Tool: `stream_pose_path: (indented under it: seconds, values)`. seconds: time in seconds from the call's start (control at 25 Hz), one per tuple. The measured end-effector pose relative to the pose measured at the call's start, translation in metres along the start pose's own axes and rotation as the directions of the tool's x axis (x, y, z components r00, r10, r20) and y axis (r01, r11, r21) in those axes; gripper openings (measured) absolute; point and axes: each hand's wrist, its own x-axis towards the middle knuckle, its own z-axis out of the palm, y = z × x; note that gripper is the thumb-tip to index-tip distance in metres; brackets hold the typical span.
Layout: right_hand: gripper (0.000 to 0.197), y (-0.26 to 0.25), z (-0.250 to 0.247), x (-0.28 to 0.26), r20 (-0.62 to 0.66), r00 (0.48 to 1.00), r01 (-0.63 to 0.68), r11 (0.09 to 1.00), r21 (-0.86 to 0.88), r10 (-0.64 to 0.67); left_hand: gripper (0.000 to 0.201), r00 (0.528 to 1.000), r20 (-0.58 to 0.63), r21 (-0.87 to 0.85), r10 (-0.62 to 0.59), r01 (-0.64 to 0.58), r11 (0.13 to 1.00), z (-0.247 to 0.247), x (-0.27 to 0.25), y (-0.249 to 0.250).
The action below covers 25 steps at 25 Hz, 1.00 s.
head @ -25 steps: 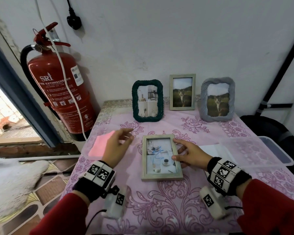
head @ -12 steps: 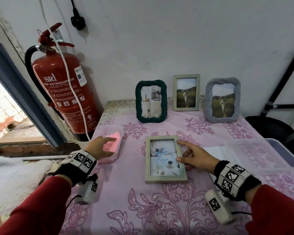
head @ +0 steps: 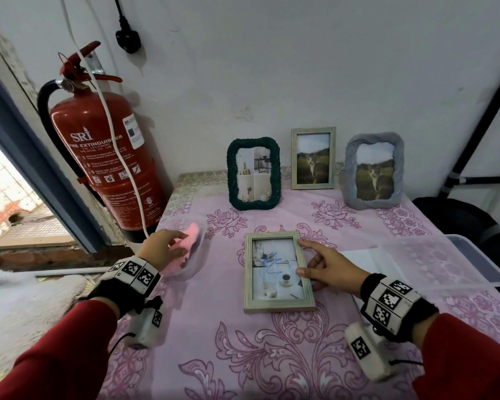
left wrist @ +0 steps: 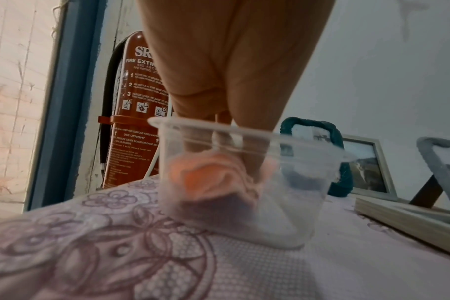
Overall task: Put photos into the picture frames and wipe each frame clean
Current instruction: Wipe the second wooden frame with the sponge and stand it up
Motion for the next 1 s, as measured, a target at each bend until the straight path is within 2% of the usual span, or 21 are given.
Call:
stream_pose_path:
  seconds: [0.16, 0.32, 0.4, 0.48, 0.64, 0.68, 0.76, 0.84, 0.88, 1.0]
  values:
    - [0.071, 0.001, 0.0, 0.0, -0.003, 1.0, 0.003, 1.0, 0.012, -0.003, 0.035, 0.971, -0.239, -0.179, -0.002, -0.042, 0.983, -0.008, -0.007, 0.002]
    - [0.071, 0.002, -0.001, 0.0, 0.004, 1.0, 0.0, 1.0, 0.026, 0.0, 0.035, 0.88, -0.461, -0.17, 0.117, -0.217, 0.961, -0.025, -0.012, 0.033]
    - [0.07, 0.001, 0.0, 0.0, 0.009, 1.0, 0.0, 1.0, 0.027, 0.0, 0.035, 0.849, -0.495, -0.177, 0.185, -0.307, 0.935, -0.031, -0.015, 0.059]
    - [0.07, 0.0, 0.001, 0.0, 0.012, 1.0, 0.002, 1.0, 0.025, -0.002, 0.034, 0.857, -0.454, -0.195, 0.242, -0.361, 0.912, -0.028, -0.017, 0.085]
    - [0.07, -0.002, 0.001, -0.003, 0.007, 1.0, 0.002, 1.0, -0.002, -0.002, 0.036, 0.894, -0.28, -0.224, 0.349, -0.415, 0.882, -0.001, -0.023, 0.129]
    - [0.07, -0.003, 0.001, -0.003, 0.008, 1.0, 0.002, 1.0, -0.008, -0.002, 0.037, 0.902, -0.202, -0.213, 0.381, -0.42, 0.882, 0.008, -0.024, 0.136]
    - [0.068, -0.003, 0.001, -0.003, 0.009, 1.0, 0.009, 1.0, -0.029, -0.009, 0.035, 0.908, 0.035, -0.162, 0.418, -0.408, 0.899, 0.028, -0.027, 0.144]
    - [0.068, -0.003, 0.001, -0.003, 0.001, 1.0, 0.013, 0.999, -0.047, -0.013, 0.036, 0.887, 0.235, -0.118, 0.397, -0.38, 0.918, 0.044, -0.029, 0.144]
    - [0.069, -0.004, 0.001, -0.003, 0.002, 1.0, 0.01, 0.999, -0.049, -0.01, 0.033, 0.881, 0.277, -0.109, 0.384, -0.369, 0.923, 0.048, -0.029, 0.143]
    - [0.067, -0.007, 0.002, -0.005, 0.011, 1.0, 0.002, 0.996, -0.092, -0.001, 0.039, 0.863, 0.303, -0.157, 0.404, -0.373, 0.915, 0.047, -0.029, 0.136]
